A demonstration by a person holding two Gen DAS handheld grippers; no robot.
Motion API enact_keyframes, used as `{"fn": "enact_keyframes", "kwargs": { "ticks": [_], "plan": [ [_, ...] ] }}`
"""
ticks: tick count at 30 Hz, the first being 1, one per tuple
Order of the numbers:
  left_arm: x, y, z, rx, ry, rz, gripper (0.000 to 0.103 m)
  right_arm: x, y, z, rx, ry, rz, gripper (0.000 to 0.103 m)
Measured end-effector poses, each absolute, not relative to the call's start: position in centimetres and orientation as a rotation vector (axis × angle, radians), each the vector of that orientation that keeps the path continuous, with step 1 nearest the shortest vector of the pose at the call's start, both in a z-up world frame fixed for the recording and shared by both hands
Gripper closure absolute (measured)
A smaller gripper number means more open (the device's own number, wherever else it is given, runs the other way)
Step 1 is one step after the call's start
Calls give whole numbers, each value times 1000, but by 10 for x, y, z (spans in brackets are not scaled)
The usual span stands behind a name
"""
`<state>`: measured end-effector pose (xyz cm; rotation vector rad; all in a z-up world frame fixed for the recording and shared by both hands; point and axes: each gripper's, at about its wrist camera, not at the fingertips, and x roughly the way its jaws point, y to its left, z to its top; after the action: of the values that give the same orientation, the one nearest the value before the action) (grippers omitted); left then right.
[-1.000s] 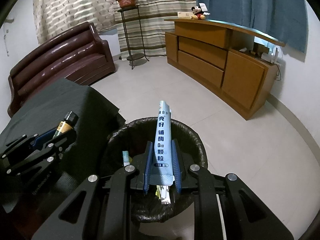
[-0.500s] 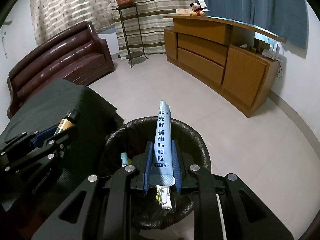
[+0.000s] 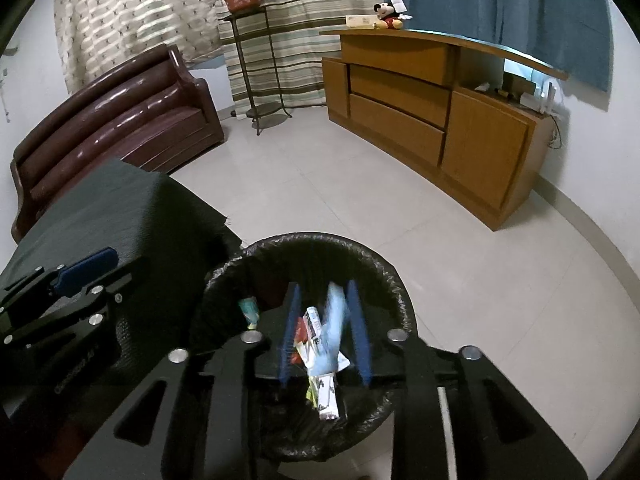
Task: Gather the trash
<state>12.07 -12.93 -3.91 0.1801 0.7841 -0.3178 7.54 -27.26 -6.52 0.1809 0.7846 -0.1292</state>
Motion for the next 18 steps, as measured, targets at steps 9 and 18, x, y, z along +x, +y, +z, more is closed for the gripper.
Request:
{"fn": "enact_keyframes", "kwargs": {
  "ticks": [9, 18],
  "plan": [
    [121, -128, -38, 174, 783, -313, 46, 73, -271, -64, 179, 773, -147, 68],
    [121, -125, -36, 164, 768, -303, 31, 73, -277, -62, 182, 753, -175, 51]
  ]
}}
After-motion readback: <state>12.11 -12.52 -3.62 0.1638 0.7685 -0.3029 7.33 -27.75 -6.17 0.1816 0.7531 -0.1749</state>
